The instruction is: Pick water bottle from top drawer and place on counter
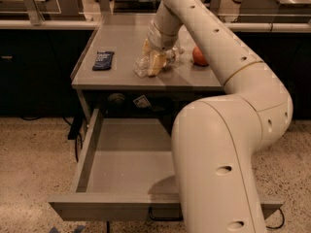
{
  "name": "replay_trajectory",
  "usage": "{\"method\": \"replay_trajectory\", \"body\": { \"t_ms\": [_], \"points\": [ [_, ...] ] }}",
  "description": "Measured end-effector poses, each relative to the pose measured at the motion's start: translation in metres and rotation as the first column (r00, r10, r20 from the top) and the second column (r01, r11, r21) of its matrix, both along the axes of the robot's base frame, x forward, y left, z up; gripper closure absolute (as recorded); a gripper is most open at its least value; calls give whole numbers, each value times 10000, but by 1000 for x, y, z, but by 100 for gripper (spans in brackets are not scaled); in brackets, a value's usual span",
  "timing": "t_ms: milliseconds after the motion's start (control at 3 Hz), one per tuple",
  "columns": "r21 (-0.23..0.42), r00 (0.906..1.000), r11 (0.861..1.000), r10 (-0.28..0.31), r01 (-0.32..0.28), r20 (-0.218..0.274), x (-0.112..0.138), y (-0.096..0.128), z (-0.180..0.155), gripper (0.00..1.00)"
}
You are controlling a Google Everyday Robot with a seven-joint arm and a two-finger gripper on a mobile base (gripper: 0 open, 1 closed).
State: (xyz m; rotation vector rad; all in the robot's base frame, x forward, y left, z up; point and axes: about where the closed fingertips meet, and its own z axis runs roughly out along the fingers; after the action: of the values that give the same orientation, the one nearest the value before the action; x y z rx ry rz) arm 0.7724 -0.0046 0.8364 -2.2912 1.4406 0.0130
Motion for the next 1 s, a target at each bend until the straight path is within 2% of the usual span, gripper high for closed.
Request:
{"method": "replay_trajectory", "body": {
  "t_ms": [333,1000],
  "points": [
    [0,10000,10000,0,0,0,0,0,0,81],
    [0,10000,10000,0,0,0,0,0,0,34]
  ]
}}
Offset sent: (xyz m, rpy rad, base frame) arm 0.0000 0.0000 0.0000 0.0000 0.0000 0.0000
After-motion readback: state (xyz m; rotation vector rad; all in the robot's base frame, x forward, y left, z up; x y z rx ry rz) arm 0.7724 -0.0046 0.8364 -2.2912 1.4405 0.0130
